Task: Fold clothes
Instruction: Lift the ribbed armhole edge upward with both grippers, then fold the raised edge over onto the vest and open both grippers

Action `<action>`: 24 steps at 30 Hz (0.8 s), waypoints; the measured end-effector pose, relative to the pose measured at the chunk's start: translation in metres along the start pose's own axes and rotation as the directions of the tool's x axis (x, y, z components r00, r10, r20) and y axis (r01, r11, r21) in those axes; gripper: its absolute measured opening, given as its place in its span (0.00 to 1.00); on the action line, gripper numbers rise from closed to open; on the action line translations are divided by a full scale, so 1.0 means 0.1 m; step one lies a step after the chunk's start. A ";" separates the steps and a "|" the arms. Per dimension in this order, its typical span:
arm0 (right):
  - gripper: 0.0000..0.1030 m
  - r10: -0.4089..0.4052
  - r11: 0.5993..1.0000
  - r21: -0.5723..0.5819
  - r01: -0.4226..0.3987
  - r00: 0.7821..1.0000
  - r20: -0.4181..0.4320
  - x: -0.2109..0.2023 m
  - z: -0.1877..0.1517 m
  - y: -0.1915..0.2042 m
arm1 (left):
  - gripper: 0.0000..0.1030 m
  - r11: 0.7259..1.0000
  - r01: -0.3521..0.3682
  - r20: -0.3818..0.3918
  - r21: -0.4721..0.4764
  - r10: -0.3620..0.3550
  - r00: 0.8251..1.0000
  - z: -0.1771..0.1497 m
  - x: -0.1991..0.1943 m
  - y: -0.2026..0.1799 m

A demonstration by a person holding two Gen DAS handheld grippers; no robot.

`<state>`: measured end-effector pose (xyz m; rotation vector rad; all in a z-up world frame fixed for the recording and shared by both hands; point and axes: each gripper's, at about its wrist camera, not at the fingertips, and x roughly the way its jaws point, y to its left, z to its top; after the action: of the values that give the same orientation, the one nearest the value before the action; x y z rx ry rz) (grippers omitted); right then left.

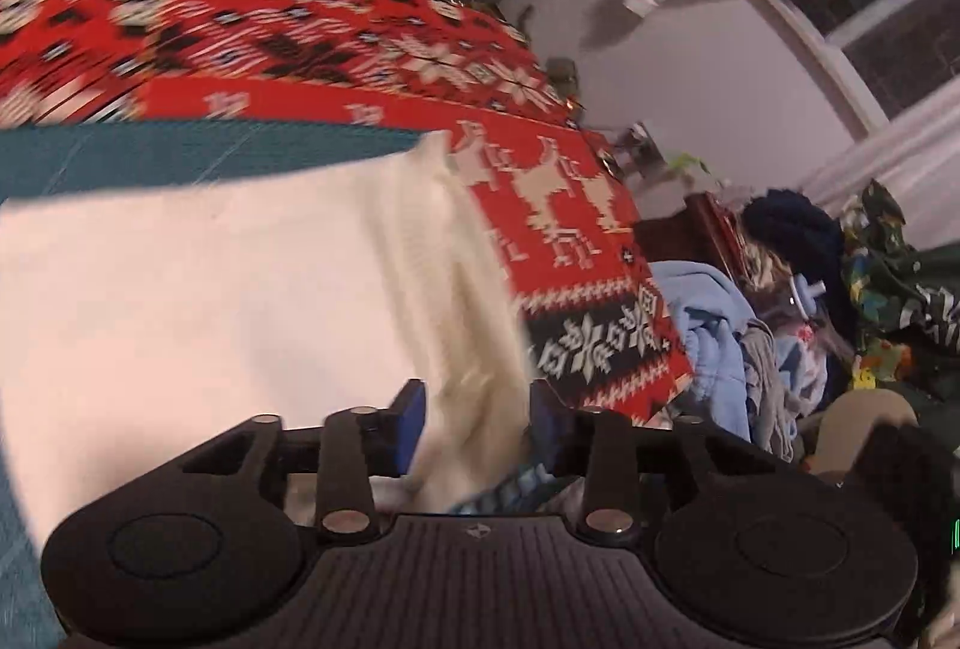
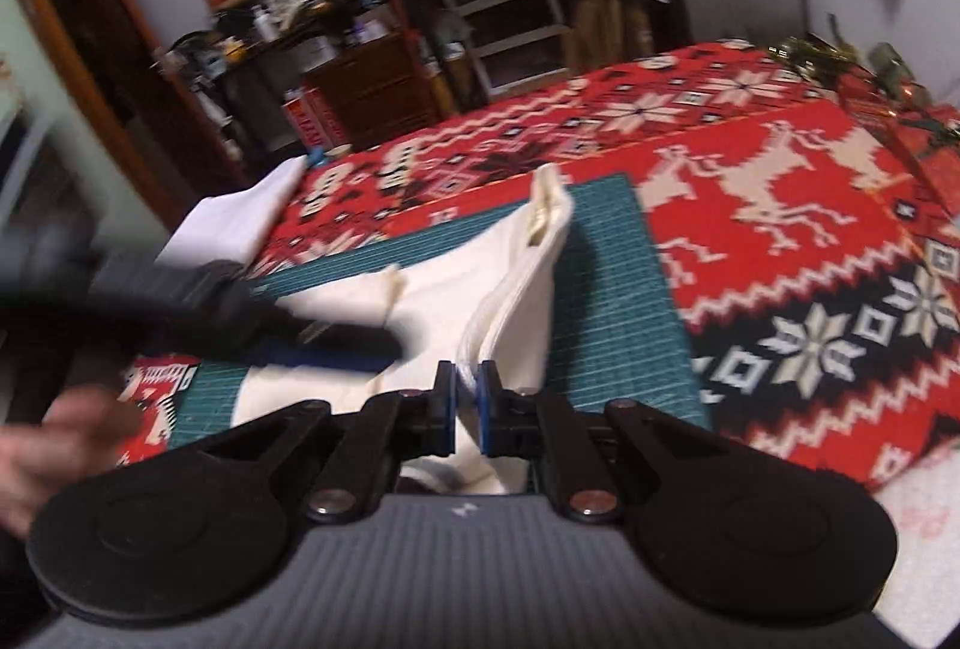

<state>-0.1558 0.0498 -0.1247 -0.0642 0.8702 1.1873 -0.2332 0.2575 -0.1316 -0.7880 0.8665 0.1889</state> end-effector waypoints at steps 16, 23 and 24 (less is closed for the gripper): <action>0.20 0.067 0.997 0.042 -0.066 0.998 -0.010 -0.04 -0.04 -0.04 | 0.11 0.920 -0.338 -0.165 0.200 0.372 0.914 0.29 0.60 -0.32; 0.39 0.051 0.995 0.076 -0.060 0.991 0.123 -0.44 0.10 -0.25 | 0.10 0.967 -0.250 -0.093 0.059 0.254 0.963 0.33 -0.33 -0.05; 0.40 0.043 0.995 0.079 -0.053 0.992 0.120 -0.43 0.12 -0.26 | 0.10 0.969 -0.242 -0.079 0.041 0.245 0.966 0.30 -0.46 0.02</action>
<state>-0.1317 0.0110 -0.0998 0.0934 0.8189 1.1870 -0.2458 0.2867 -0.0863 -0.6623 1.0434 0.3604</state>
